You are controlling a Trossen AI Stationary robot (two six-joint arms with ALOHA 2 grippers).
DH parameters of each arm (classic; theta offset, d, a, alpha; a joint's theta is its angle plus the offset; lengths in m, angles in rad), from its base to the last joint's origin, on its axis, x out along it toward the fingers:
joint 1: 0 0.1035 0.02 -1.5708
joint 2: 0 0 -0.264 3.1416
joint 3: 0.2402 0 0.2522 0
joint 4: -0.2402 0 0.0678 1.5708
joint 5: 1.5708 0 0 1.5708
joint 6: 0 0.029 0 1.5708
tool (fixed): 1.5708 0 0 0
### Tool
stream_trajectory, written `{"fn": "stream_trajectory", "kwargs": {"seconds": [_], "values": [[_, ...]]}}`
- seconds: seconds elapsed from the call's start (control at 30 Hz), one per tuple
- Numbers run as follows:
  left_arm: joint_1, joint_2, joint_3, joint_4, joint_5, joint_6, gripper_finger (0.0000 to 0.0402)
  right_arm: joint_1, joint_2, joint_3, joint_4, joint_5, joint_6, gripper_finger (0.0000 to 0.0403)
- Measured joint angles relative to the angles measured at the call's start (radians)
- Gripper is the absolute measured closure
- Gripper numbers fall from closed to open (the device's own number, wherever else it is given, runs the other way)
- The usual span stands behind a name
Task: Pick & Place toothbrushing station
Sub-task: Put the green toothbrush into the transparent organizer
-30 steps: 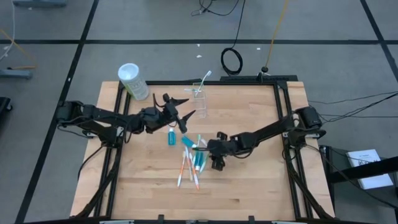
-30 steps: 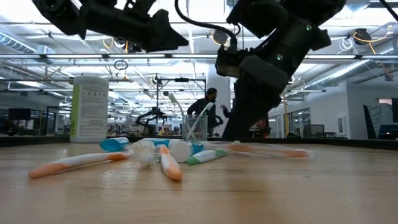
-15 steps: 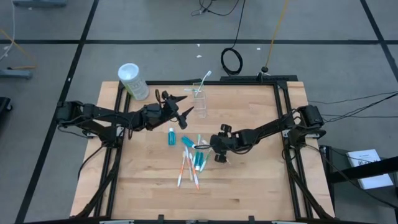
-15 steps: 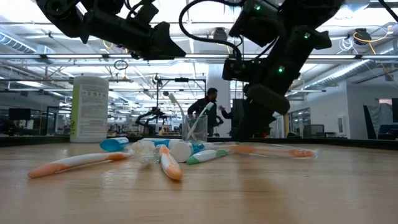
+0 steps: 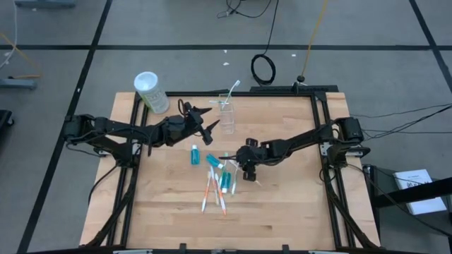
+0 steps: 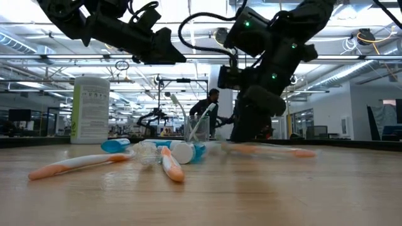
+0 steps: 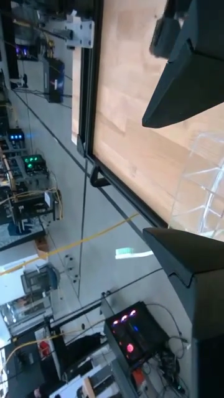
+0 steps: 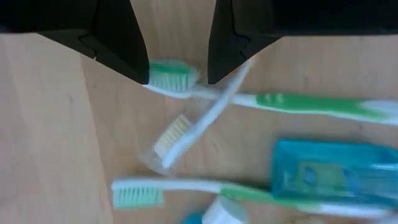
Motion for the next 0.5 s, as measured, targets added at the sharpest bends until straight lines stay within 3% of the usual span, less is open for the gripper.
{"fn": "stream_trajectory", "kwargs": {"seconds": [0.17,0.5], "values": [[0.007,0.000,0.000,-0.009,0.007,-0.020,0.0117,0.004,0.035,0.000,0.098,-0.112,0.013,0.0248],[0.007,0.000,0.000,-0.023,0.007,-0.038,0.0117,0.013,0.027,0.001,0.192,-0.154,0.108,0.0248]]}}
